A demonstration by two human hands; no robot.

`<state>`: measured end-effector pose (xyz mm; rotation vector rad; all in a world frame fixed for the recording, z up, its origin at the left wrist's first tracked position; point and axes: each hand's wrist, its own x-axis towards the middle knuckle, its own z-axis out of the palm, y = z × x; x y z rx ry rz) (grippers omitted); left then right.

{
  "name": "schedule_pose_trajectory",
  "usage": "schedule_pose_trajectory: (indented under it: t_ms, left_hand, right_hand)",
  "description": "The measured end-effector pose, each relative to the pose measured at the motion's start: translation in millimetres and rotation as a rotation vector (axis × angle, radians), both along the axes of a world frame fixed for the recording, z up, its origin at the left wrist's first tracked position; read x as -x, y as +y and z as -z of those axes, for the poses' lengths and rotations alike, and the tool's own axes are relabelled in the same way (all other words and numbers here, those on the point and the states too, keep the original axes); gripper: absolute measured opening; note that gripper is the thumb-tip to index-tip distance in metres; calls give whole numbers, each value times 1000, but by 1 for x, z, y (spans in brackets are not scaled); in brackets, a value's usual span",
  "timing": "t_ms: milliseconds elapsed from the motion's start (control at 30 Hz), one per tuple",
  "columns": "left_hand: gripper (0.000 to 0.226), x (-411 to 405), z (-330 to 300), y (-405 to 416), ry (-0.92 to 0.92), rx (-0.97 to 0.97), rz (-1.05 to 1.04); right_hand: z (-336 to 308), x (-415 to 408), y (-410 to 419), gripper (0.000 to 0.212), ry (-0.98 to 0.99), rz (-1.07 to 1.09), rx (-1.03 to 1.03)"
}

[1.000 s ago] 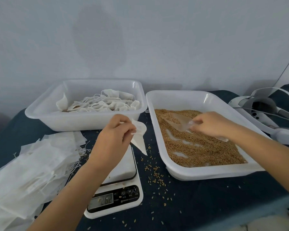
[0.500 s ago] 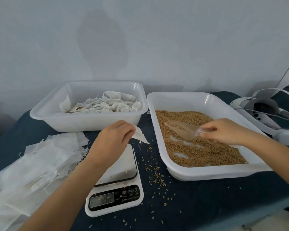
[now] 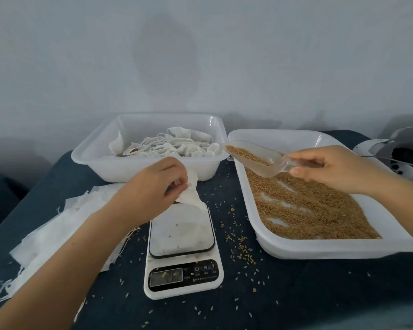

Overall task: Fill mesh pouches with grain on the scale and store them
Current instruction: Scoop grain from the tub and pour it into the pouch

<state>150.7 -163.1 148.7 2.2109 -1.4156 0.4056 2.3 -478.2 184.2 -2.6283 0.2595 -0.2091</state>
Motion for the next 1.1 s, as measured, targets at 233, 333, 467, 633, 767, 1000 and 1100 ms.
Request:
schedule_pose_trajectory:
  t_ms: [233, 333, 467, 633, 767, 1000, 1100]
  left_hand:
    - [15, 1, 1, 23, 129, 98, -103]
    - [22, 1, 4, 30, 229, 99, -160]
    - [26, 4, 7, 38, 257, 177, -167]
    - [17, 6, 11, 41, 186, 173, -124]
    - [16, 7, 14, 42, 47, 84, -46]
    - [9, 11, 16, 38, 40, 50, -10]
    - [8, 12, 16, 36, 34, 43, -3]
  right_hand:
    - [-19, -13, 37, 51, 48, -223, -42]
    - [-20, -19, 45, 56, 68, -270, -20]
    - [-23, -25, 53, 53, 90, -318, 45]
    - [-25, -31, 59, 52, 136, -359, 88]
    - [-25, -32, 59, 53, 165, -377, 123]
    - [-28, -29, 60, 39, 192, -420, 168]
    - [-29, -27, 62, 32, 200, -447, 194]
